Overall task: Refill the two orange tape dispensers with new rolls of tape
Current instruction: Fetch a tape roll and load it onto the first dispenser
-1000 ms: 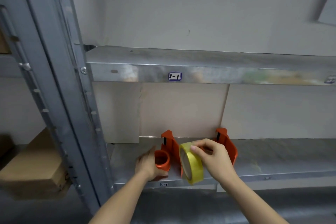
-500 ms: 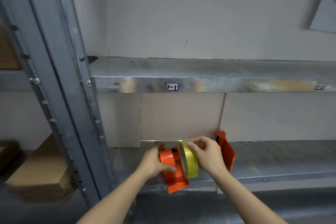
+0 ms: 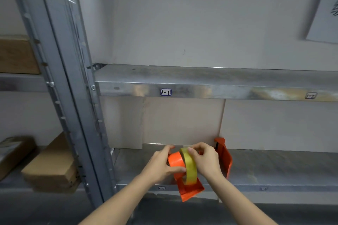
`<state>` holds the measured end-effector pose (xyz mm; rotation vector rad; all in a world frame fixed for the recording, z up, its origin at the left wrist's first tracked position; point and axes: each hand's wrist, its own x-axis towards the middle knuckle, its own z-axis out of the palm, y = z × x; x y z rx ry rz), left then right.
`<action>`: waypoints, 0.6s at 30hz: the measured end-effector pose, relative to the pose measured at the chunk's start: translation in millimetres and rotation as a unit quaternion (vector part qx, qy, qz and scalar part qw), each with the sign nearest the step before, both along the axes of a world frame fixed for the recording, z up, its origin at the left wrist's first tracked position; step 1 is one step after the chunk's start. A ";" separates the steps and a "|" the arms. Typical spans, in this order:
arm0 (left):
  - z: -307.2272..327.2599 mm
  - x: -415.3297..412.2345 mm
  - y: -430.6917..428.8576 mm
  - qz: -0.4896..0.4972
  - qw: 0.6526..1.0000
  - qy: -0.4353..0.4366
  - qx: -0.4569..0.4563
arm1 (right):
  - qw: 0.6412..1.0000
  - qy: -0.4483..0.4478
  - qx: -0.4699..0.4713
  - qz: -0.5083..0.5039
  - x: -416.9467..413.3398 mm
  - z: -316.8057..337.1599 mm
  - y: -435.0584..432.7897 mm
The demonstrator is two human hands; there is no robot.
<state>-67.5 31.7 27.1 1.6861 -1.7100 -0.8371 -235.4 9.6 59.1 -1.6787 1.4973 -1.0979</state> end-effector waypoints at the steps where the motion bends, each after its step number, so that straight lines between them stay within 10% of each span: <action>1: 2.0 -3.2 0.9 -0.002 1.000 0.006 0.003 | 1.000 0.002 0.000 0.007 -2.5 2.3 0.4; 18: 13.7 -47.9 19.1 0.076 0.980 0.182 0.012 | 0.999 -0.032 -0.002 0.039 -32.3 0.6 9.7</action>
